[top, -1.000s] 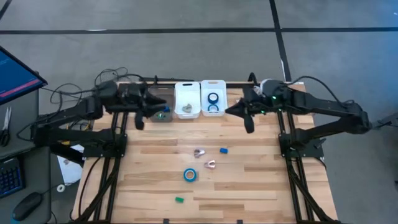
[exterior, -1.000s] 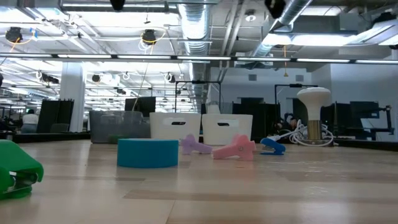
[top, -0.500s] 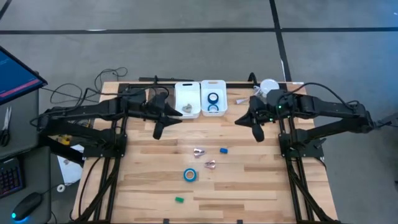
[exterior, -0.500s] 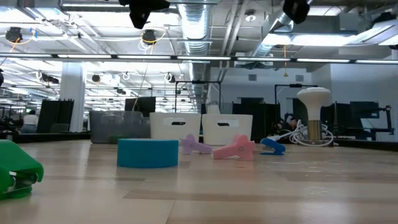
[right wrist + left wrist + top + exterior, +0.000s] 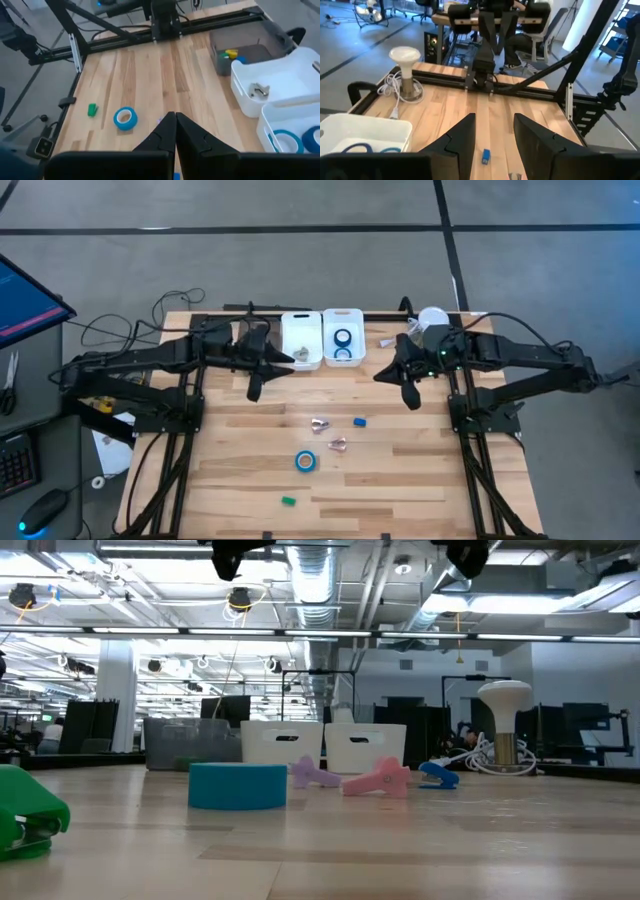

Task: Pick and place Stapler, Stapler remover, tape
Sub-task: Put the violet staple remover into the left white bin

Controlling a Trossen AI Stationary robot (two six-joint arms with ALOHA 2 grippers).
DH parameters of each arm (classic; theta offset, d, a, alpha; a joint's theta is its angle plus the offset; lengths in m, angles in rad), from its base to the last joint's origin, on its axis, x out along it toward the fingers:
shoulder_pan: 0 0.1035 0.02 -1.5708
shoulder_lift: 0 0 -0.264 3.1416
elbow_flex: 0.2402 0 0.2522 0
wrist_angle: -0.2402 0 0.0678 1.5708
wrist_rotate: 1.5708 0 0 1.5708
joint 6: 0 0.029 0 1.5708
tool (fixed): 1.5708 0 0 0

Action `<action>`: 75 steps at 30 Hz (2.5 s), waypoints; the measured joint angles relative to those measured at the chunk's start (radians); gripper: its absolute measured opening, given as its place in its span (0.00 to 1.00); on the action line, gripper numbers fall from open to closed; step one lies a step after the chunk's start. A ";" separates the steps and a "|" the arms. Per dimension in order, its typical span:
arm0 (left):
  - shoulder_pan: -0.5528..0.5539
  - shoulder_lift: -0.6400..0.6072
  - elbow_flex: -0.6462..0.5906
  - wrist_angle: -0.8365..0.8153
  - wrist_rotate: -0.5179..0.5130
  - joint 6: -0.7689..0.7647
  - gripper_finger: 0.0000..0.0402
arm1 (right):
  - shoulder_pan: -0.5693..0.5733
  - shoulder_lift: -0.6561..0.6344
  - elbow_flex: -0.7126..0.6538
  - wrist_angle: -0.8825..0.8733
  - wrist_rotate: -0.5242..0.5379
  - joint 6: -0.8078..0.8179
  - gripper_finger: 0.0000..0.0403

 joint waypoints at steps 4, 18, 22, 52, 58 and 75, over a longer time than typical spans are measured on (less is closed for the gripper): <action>0.001 0.069 0.000 -0.006 -0.029 0.018 0.31 | -0.015 0.049 -0.002 -0.032 0.004 -0.002 0.00; -0.010 0.348 0.000 -0.012 -0.002 -0.025 0.24 | -0.088 0.075 -0.002 -0.216 0.070 0.061 0.00; 0.001 0.381 0.000 -0.015 -0.034 -0.026 0.24 | -0.105 0.071 -0.002 -0.225 0.110 0.049 0.00; -0.275 0.464 0.000 -0.049 -0.230 -0.164 0.26 | -0.165 0.071 -0.002 -0.322 0.117 -0.078 0.00; -0.275 0.529 0.000 -0.052 -0.260 -0.154 0.31 | -0.165 0.070 -0.002 -0.321 0.123 -0.065 0.00; -0.257 0.660 0.000 -0.042 -0.375 -0.153 0.47 | -0.161 0.070 -0.002 -0.312 0.133 -0.017 0.00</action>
